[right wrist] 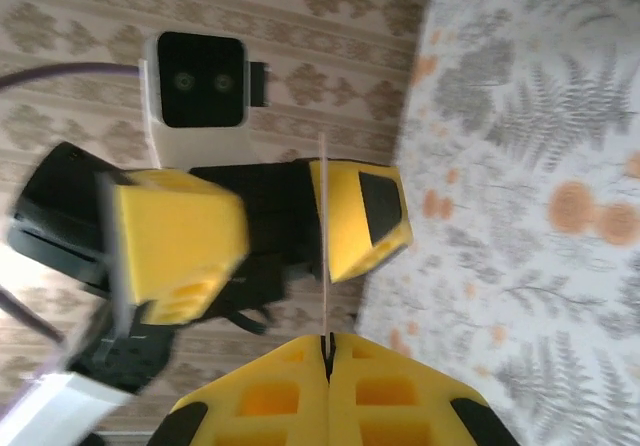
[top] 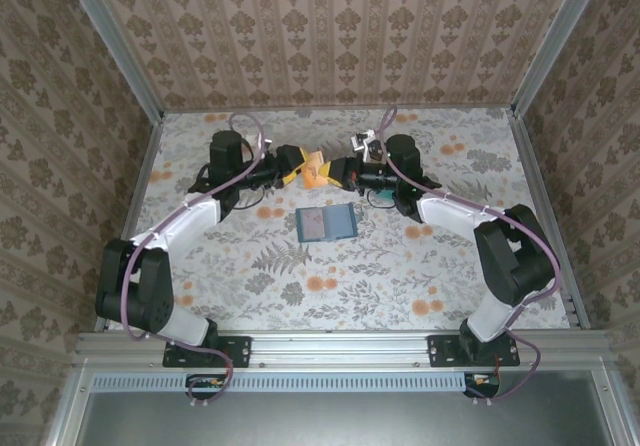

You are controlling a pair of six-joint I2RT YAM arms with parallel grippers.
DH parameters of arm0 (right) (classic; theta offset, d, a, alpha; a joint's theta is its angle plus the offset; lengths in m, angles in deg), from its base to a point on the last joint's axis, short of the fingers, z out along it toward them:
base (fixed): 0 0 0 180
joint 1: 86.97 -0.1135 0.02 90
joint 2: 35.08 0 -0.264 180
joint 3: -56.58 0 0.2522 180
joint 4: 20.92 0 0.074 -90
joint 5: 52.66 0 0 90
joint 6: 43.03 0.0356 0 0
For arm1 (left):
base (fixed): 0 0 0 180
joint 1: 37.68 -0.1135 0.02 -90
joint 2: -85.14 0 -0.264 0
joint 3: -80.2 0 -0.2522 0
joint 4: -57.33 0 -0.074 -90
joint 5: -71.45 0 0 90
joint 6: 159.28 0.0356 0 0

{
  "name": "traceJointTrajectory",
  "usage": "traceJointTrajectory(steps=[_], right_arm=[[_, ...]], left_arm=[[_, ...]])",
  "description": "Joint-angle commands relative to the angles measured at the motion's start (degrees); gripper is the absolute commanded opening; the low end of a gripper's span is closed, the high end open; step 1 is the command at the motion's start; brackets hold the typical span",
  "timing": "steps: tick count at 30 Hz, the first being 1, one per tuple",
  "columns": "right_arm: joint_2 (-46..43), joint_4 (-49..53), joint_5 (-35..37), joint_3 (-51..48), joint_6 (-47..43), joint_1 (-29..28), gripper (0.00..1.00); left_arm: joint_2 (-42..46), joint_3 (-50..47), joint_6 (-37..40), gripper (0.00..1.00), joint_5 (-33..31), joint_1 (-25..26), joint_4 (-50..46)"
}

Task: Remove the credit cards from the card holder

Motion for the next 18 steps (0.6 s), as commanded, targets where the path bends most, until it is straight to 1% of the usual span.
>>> traceJointTrajectory(steps=[1,2,3,4,6,7,10,13,16,18], right_arm=[[-3.92,25.02,4.56,7.10,-22.43,1.44,0.00],[-4.11,31.03,6.35,9.33,-28.33,1.65,0.00],[-4.28,37.61,9.70,11.62,-33.51,1.94,0.00],[-4.27,42.81,12.10,13.67,-39.23,2.24,0.00],[-4.36,49.00,15.95,16.18,-48.18,2.90,0.00],[-4.55,50.45,17.67,16.73,-51.88,3.37,0.00],[-4.33,53.80,19.19,18.99,-61.36,5.01,0.00],[-1.90,61.81,20.64,24.77,-72.35,5.28,0.00],[0.08,64.64,22.28,27.89,-81.66,5.33,0.00],[1.51,65.84,24.47,29.69,-86.20,5.37,0.00]], left_arm=[[2.27,2.89,9.60,0.85,-6.35,-1.85,-18.97],[2.14,3.46,11.58,0.87,-8.24,-2.34,-22.90],[1.81,3.90,13.65,0.88,-10.11,-2.99,-26.39],[1.53,3.96,14.96,0.89,-10.39,-3.70,-28.49],[1.47,2.86,16.27,0.92,-10.73,-4.97,-29.84],[1.48,2.13,16.70,0.95,-11.15,-5.57,-30.36],[1.57,1.21,18.28,1.00,-12.56,-6.86,-32.10],[1.68,1.27,20.02,1.00,-14.12,-7.29,-34.02],[1.65,1.25,20.24,1.00,-14.94,-7.42,-35.30],[1.74,1.26,20.19,1.00,-14.56,-7.43,-35.62]])
